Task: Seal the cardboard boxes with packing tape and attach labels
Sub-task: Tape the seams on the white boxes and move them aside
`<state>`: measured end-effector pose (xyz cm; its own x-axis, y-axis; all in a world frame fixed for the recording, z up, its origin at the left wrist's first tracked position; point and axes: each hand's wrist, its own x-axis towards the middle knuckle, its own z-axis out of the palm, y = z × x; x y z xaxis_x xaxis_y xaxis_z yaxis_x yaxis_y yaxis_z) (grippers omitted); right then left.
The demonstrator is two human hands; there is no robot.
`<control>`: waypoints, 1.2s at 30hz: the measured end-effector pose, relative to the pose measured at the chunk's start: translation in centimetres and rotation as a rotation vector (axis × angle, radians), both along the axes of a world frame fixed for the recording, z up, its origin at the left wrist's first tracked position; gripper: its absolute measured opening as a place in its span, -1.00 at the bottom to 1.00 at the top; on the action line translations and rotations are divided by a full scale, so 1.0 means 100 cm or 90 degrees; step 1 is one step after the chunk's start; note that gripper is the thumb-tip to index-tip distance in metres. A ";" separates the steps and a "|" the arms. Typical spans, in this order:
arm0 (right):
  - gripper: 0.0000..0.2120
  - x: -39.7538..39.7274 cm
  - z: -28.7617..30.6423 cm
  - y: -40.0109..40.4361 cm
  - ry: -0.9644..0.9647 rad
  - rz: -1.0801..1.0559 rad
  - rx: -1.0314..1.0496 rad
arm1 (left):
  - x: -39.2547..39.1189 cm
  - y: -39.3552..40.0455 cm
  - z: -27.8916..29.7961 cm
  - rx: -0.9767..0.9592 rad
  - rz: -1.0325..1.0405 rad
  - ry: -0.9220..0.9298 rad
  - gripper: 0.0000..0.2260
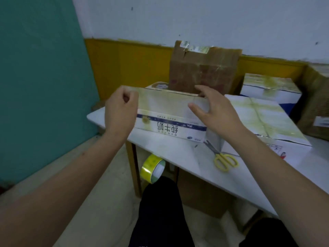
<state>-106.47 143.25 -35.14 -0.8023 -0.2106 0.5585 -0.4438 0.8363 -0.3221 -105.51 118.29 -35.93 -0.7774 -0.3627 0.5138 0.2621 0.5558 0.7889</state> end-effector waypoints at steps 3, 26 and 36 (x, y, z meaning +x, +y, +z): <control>-0.56 0.003 0.005 -0.011 -0.005 -0.016 0.123 | 0.014 -0.003 -0.061 -0.083 -0.084 -0.445 -0.58; -0.63 0.011 -0.045 -0.014 -0.083 0.096 0.055 | 0.031 0.013 -0.016 0.043 -0.313 -0.602 -0.82; -0.24 0.009 -0.018 -0.014 -0.206 0.174 -0.073 | 0.068 0.021 0.061 0.028 -0.537 -0.383 -0.85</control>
